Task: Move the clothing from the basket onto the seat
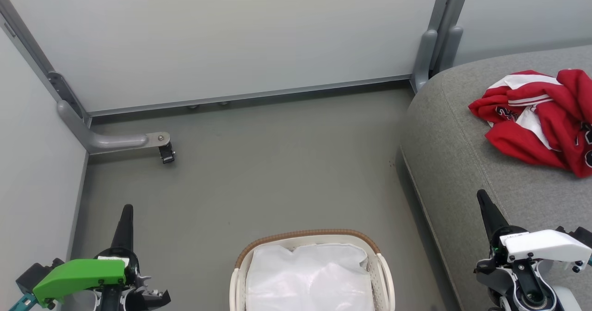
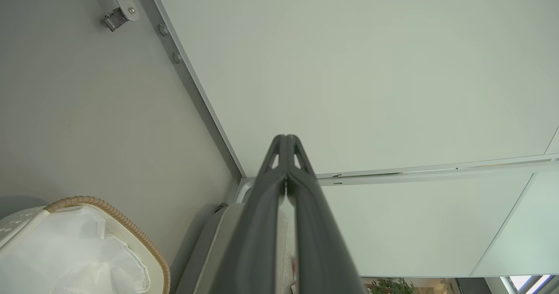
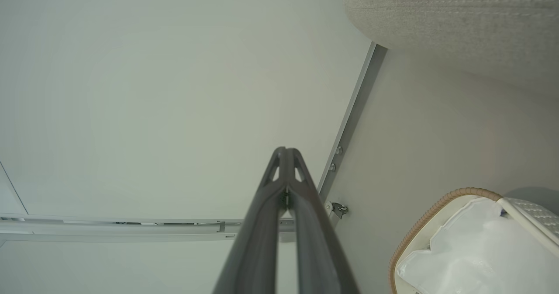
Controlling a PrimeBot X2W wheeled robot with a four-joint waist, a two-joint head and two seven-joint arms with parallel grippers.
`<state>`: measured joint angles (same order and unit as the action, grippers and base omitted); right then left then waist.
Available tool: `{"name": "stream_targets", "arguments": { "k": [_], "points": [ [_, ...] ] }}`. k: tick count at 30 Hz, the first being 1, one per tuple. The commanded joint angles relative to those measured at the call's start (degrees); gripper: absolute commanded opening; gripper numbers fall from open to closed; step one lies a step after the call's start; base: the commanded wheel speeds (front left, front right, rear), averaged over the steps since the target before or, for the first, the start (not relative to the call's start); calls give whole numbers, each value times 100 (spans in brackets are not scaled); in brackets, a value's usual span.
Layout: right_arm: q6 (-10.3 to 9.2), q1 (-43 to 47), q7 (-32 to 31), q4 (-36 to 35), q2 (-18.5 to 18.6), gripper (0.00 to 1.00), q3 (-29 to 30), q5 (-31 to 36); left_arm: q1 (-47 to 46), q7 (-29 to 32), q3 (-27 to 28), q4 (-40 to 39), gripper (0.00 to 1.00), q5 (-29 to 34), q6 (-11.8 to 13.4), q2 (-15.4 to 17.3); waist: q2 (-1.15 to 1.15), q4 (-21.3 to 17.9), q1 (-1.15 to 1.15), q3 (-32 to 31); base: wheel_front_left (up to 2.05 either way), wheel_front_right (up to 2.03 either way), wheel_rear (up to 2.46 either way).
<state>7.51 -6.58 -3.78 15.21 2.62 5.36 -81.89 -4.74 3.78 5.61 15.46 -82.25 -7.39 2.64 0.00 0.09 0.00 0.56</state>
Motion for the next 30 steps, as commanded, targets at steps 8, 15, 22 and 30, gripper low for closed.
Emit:
{"name": "stream_targets", "arguments": {
  "k": [8, 15, 22, 30],
  "points": [
    [-3, 37, -121, -78, 37, 0, 62, -417, -152, 114, 56, -83, 0, -402, -16, 38, 0, -3, 0, -12, 0, 0, 0],
    [-3, 48, -191, -100, 39, 0, 91, -682, -161, 185, 76, -115, 0, -665, -17, 39, 0, -5, 0, -22, 0, 0, 0],
    [-4, 60, -266, -123, 41, 0, 120, -952, -184, 267, 97, -142, 0, -919, -18, 40, 0, -7, 0, -33, 0, 0, 0],
    [-4, 66, -295, -136, 41, 0, 131, -1062, -179, 298, 106, -152, 0, -1025, -18, 41, 0, -9, 0, -39, 0, 0, 0]
  ]
}}
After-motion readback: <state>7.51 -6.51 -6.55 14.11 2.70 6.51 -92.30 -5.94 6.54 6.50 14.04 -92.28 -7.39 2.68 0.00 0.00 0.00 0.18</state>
